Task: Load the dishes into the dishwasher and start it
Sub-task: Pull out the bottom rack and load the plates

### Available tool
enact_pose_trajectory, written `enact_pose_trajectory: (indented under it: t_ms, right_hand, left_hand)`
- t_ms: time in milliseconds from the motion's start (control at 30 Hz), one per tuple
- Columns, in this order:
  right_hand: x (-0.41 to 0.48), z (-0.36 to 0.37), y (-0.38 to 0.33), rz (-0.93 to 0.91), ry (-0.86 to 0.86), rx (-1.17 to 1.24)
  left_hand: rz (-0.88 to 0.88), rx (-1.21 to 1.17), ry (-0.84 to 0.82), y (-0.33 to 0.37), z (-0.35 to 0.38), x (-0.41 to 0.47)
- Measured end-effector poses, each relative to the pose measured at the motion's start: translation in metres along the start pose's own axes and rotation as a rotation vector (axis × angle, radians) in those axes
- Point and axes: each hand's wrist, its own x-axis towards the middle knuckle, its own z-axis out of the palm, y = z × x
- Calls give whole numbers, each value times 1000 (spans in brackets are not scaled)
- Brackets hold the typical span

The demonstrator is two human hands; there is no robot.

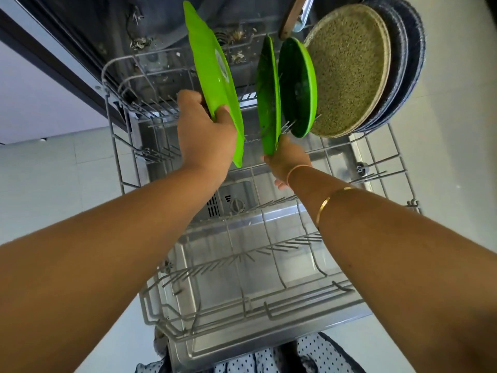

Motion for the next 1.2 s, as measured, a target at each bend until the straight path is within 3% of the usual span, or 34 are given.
enact_pose_trajectory:
  t_ms: [533, 900, 1000, 1100, 1200]
  right_hand:
    - [-8, -8, 22, -181, 15, 88]
    - [-6, -9, 17, -263, 73, 141]
    - [-6, -11, 20, -280, 67, 143]
    - [-6, -12, 23, -264, 55, 154]
    - [-3, -12, 25, -242, 62, 151]
  left_hand:
    - [-203, -156, -31, 6, 35, 27]
    - [-174, 72, -37, -3, 65, 6]
    - [-76, 111, -5, -1, 67, -8]
    - [24, 109, -5, 5, 66, -23]
    - [-13, 76, 10, 4, 68, -18]
